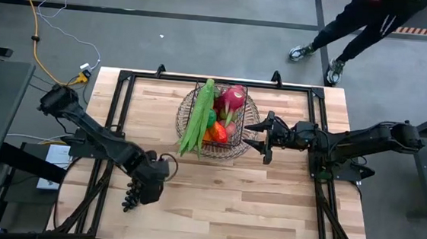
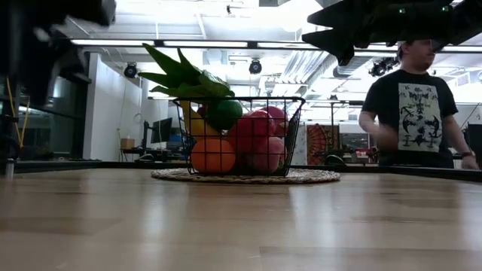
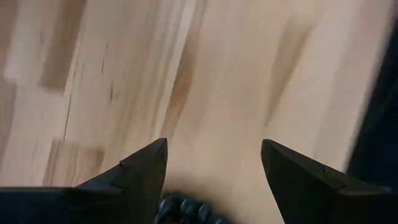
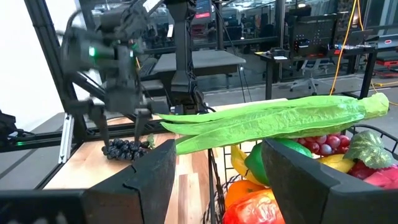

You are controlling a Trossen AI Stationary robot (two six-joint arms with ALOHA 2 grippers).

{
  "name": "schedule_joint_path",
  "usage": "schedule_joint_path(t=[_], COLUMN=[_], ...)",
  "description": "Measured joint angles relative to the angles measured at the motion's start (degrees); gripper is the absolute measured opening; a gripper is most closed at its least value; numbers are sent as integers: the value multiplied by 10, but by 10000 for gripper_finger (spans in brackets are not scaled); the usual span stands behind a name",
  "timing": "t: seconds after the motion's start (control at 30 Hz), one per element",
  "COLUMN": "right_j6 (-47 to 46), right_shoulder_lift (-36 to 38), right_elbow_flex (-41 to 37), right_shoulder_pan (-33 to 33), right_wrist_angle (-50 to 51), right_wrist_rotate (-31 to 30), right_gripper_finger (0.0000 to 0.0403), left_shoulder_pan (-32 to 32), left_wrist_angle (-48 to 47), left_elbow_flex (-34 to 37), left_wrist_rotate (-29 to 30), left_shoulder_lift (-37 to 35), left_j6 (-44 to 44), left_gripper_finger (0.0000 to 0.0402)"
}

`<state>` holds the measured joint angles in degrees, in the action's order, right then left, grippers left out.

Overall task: Build produce basket
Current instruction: Put the purple grapes into the black wire basket

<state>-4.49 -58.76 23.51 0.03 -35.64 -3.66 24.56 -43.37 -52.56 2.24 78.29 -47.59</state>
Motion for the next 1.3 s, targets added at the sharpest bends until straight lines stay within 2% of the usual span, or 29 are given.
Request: schedule_joint_path(t=[0.2, 0.47, 0.7, 0.97, 1.3], right_j6=[0, 0, 0, 0, 0], right_shoulder_lift=[0, 0, 0, 0, 0], right_elbow_flex=[0, 0, 0, 0, 0], right_shoulder_pan=[0, 0, 0, 0, 0], right_wrist_angle=[4, 5, 6, 7, 7], right_wrist_rotate=[-2, -2, -1, 0, 1], right_gripper_finger=[229, 229, 229, 229, 229], left_shoulder_pan=[-2, -2, -1, 0, 0], left_wrist_angle=[-42, -59, -98, -98, -126], left_elbow_flex=[0, 0, 0, 0, 0], left_wrist_rotate=[-32, -32, -31, -50, -86], left_shoulder_lift=[71, 125, 159, 199, 198], left_j6=[7, 33, 33, 38, 28], left_gripper_finger=[247, 234, 219, 191, 171])
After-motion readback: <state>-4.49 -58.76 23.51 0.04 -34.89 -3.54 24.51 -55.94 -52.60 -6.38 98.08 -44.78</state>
